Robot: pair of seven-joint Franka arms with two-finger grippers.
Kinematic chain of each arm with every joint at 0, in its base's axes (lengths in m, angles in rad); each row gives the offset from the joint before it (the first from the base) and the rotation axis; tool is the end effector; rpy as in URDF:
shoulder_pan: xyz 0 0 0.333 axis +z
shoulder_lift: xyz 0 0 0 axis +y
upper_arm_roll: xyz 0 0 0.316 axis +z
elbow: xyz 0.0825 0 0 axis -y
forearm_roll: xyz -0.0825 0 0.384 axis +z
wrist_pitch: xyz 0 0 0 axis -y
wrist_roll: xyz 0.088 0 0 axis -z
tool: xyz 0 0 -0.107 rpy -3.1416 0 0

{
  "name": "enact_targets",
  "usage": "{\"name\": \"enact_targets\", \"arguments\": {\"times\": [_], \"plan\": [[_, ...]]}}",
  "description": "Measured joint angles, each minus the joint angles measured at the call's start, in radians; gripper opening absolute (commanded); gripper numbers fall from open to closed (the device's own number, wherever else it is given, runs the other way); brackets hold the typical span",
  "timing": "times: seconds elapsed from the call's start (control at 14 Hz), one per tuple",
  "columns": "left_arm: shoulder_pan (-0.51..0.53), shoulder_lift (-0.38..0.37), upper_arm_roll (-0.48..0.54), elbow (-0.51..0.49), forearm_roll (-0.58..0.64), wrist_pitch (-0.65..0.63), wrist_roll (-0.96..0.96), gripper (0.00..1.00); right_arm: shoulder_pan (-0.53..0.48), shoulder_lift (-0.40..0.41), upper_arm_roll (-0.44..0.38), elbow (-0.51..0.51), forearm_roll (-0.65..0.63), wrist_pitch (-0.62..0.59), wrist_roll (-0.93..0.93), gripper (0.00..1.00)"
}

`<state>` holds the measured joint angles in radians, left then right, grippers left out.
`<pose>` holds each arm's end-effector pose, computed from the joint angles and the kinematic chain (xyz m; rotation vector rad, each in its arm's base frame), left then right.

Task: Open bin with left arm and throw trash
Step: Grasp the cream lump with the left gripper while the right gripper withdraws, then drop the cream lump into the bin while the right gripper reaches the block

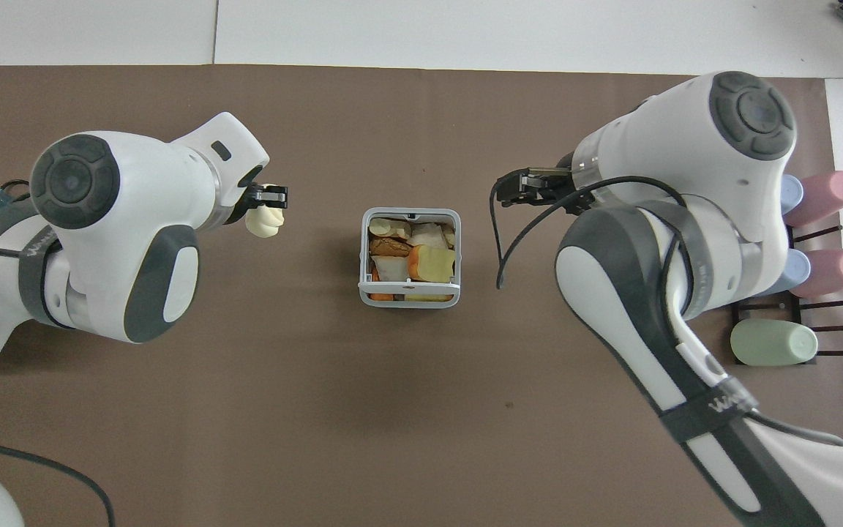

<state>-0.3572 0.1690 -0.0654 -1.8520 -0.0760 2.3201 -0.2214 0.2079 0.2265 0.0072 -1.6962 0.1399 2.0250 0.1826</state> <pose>0.5764 -0.2585 0.4618 2.9432 -0.2289 0.3874 0.6226 0.1439 0.4706 -2.9914 0.0341 -0.1114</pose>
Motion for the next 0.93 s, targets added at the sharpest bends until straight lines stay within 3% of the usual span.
{"name": "enact_targets", "arguments": {"times": [0.29, 0.36, 0.57, 0.64, 0.93], "plan": [[-0.115, 0.018, 0.000, 0.011, -0.008, 0.053, -0.115, 0.00, -0.109, -0.062, -0.001, -0.234, -0.045, 0.107, -0.271, 1.00], [-0.132, 0.023, 0.000, 0.011, -0.008, 0.060, -0.126, 0.06, -0.126, -0.078, -0.001, -0.305, -0.046, 0.159, -0.353, 1.00], [-0.152, 0.033, 0.000, 0.011, -0.009, 0.070, -0.131, 0.86, -0.169, -0.098, -0.001, -0.488, -0.046, 0.331, -0.541, 1.00], [-0.156, 0.034, 0.001, 0.011, -0.009, 0.074, -0.131, 1.00, -0.172, -0.099, 0.000, -0.526, -0.046, 0.364, -0.558, 1.00], [-0.163, 0.034, 0.001, 0.011, -0.009, 0.077, -0.131, 1.00, -0.172, -0.103, 0.004, -0.587, -0.046, 0.387, -0.566, 1.00]]}}
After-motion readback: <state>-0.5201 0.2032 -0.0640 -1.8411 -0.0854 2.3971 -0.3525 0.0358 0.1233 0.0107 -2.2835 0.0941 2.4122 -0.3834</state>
